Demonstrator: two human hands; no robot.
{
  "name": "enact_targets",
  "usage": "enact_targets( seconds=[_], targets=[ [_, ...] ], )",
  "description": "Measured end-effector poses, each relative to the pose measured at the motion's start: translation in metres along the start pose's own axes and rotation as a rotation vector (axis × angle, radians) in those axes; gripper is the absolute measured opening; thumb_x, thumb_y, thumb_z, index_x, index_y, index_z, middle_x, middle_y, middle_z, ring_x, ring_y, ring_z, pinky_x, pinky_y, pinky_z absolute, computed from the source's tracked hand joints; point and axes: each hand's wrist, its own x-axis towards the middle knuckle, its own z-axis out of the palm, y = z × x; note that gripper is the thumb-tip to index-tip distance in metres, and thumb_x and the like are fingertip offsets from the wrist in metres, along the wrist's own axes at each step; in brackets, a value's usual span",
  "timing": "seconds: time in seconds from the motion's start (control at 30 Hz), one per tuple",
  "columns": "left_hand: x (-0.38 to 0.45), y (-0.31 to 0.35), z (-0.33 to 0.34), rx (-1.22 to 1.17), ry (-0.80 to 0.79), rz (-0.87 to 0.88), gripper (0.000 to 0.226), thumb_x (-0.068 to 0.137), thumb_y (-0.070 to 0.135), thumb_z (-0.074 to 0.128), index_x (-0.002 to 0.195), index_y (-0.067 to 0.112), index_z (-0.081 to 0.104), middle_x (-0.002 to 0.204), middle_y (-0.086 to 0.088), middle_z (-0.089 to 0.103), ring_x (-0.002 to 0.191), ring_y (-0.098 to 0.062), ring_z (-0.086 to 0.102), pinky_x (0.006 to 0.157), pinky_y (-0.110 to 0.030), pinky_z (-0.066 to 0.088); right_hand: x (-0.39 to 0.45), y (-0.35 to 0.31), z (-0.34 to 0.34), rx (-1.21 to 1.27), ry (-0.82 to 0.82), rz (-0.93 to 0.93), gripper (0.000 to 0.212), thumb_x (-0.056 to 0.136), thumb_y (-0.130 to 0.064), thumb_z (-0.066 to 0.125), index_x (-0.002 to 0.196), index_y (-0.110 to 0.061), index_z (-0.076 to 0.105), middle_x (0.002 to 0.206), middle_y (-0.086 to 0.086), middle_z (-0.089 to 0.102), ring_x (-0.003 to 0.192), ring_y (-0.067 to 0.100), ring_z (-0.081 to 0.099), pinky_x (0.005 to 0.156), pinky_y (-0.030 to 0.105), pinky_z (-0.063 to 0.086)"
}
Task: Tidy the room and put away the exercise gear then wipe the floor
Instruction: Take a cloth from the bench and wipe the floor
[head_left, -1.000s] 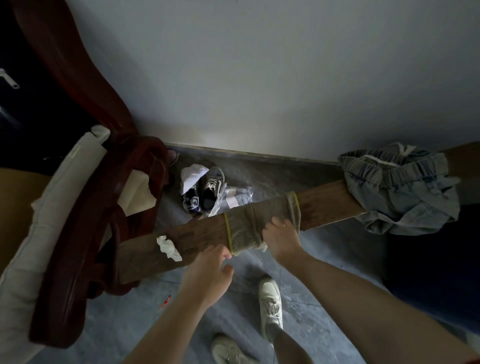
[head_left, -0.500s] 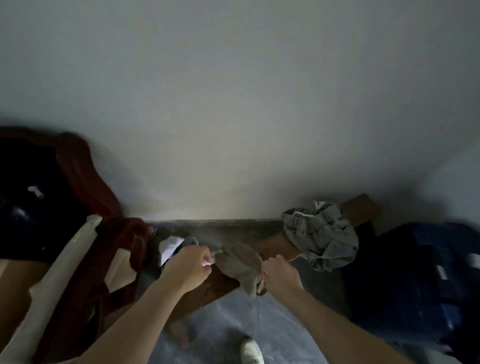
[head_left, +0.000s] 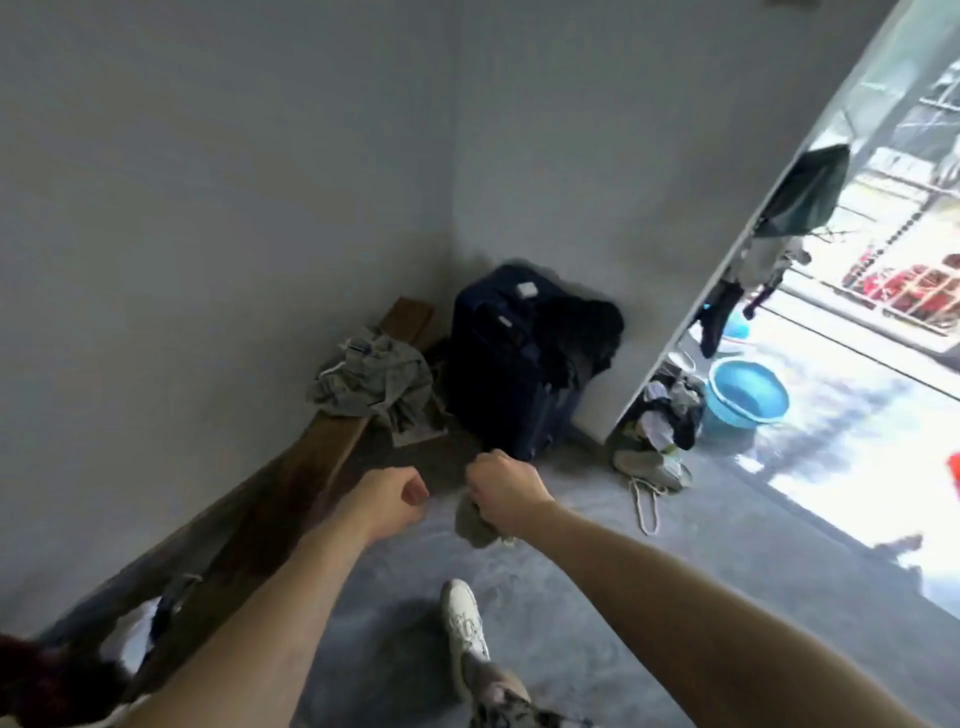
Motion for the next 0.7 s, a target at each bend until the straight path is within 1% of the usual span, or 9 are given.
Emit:
enact_targets(
  seconds=[0.1,0.17,0.27,0.4,0.43,0.5,0.57,0.63,0.7],
  targets=[
    [-0.016,0.022,0.036,0.084,-0.116,0.031,0.017,0.077,0.025,0.073,0.094,0.023,0.07,0.094,0.004,0.069,0.084,-0.009,0.063,0.072,-0.022,0.049,-0.079,0.047,0.018,0.102,-0.042,0.238,0.015,0.087,-0.013,0.053,0.099,-0.012,0.062,0.111,0.008,0.061,0.109,0.029,0.056,0.079,0.037,0.048],
    [-0.023,0.037,0.049,0.155,-0.16,0.026,0.015,0.073,0.029,0.073,0.088,0.027,0.07,0.09,0.006,0.069,0.083,-0.008,0.063,0.073,-0.023,0.051,-0.13,0.077,0.027,0.148,-0.053,0.392,0.015,0.086,-0.012,0.053,0.099,-0.012,0.062,0.111,0.009,0.06,0.107,0.031,0.058,0.079,0.039,0.049],
    [-0.028,0.076,0.073,0.244,-0.219,0.064,0.014,0.075,0.028,0.071,0.089,0.025,0.069,0.09,0.007,0.067,0.085,-0.01,0.063,0.074,-0.022,0.05,-0.204,0.11,0.038,0.174,-0.097,0.529,0.016,0.087,-0.01,0.053,0.099,-0.011,0.062,0.111,0.009,0.06,0.106,0.03,0.059,0.079,0.04,0.051],
    [-0.041,0.147,0.121,0.269,-0.322,0.179,0.007,0.078,0.023,0.069,0.085,0.024,0.069,0.088,0.006,0.066,0.081,-0.008,0.062,0.064,-0.02,0.047,-0.296,0.146,0.049,0.199,-0.092,0.699,0.017,0.085,-0.011,0.055,0.101,-0.01,0.061,0.112,0.009,0.059,0.106,0.031,0.059,0.075,0.038,0.047],
    [-0.044,0.166,0.134,0.282,-0.343,0.213,0.007,0.078,0.023,0.069,0.086,0.023,0.069,0.09,0.005,0.067,0.081,-0.008,0.063,0.066,-0.02,0.048,-0.317,0.154,0.05,0.195,-0.095,0.73,0.018,0.086,-0.012,0.055,0.103,-0.011,0.06,0.113,0.009,0.058,0.106,0.031,0.059,0.073,0.037,0.044],
    [-0.052,0.206,0.162,0.32,-0.377,0.283,0.01,0.08,0.023,0.068,0.089,0.02,0.07,0.094,0.003,0.068,0.084,-0.011,0.064,0.074,-0.022,0.052,-0.36,0.173,0.049,0.175,-0.088,0.781,0.019,0.089,-0.013,0.053,0.106,-0.01,0.061,0.114,0.01,0.06,0.105,0.031,0.06,0.071,0.034,0.041],
    [-0.064,0.244,0.19,0.355,-0.407,0.344,0.011,0.08,0.024,0.068,0.09,0.02,0.07,0.096,0.002,0.069,0.088,-0.013,0.065,0.079,-0.025,0.054,-0.404,0.192,0.049,0.175,-0.071,0.842,0.016,0.09,-0.014,0.054,0.104,-0.011,0.062,0.112,0.01,0.062,0.101,0.029,0.061,0.071,0.033,0.042],
    [-0.077,0.281,0.22,0.398,-0.432,0.399,0.012,0.08,0.025,0.068,0.091,0.021,0.07,0.099,0.001,0.069,0.091,-0.014,0.065,0.08,-0.024,0.052,-0.449,0.211,0.049,0.193,-0.044,0.925,0.013,0.09,-0.015,0.055,0.101,-0.014,0.062,0.11,0.008,0.063,0.098,0.028,0.061,0.071,0.034,0.045],
    [-0.093,0.317,0.252,0.441,-0.45,0.453,0.016,0.081,0.025,0.067,0.096,0.021,0.071,0.102,0.0,0.07,0.092,-0.014,0.064,0.081,-0.023,0.05,-0.494,0.226,0.051,0.224,-0.009,0.971,0.014,0.09,-0.015,0.056,0.102,-0.013,0.063,0.109,0.009,0.063,0.099,0.028,0.061,0.07,0.033,0.044]
  ],
)
